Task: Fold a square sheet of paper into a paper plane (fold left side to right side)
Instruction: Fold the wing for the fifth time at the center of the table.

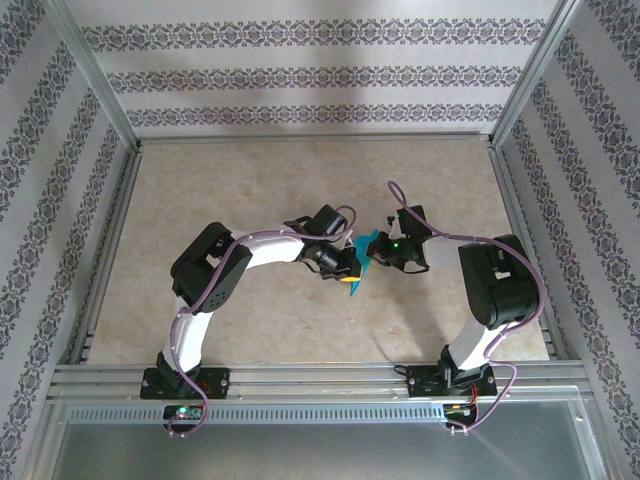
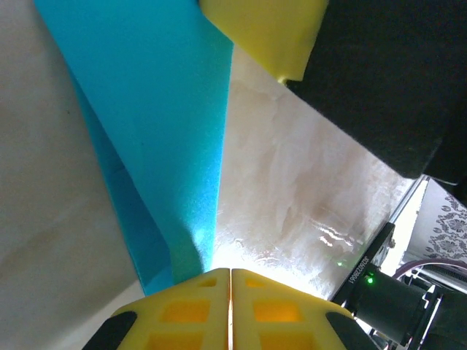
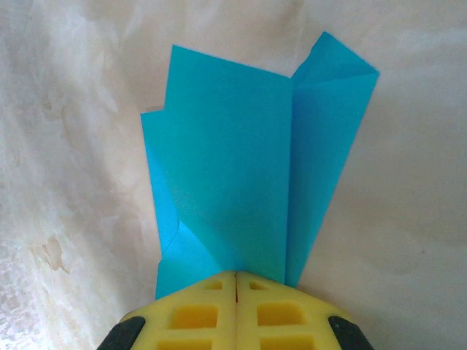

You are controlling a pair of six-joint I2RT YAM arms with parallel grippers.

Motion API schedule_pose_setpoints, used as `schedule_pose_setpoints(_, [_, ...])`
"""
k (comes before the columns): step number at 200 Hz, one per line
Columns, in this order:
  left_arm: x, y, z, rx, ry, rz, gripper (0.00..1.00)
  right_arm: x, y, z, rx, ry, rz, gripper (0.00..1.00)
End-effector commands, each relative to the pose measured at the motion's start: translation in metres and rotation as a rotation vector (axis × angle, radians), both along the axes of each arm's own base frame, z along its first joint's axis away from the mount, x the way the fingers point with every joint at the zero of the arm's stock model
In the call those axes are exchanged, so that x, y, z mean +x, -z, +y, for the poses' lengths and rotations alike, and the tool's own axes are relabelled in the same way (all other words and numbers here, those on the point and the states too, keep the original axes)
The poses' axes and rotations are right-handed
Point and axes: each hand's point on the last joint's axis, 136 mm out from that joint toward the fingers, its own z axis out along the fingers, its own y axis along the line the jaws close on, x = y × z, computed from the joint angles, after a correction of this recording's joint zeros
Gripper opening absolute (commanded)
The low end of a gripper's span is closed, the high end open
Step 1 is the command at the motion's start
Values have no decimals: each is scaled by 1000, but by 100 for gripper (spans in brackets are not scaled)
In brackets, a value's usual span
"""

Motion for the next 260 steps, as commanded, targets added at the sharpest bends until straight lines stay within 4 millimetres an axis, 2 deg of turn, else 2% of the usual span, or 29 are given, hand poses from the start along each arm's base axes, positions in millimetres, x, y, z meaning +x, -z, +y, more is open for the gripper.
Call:
schedule_pose_setpoints(1, [-4,12,-2,27,16,6,10,-26,30,-8,-82,-11,112,0])
schedule_pose_setpoints(128, [-14,26,-8,29,20,32,9,-27,32,-7,-86,-16,121,0])
schedule_pose_setpoints(225, [-15,45,12,143,1,11,6,-22,22,-4,-81,-26,92,0])
schedule_pose_setpoints(241, [-17,48,14,160,3,12,6,-18,14,-1,-61,-35,72,0])
schedule_pose_setpoints(260, [-20,54,25,219,9,2,3,-5,-11,4,-17,-40,-2,0])
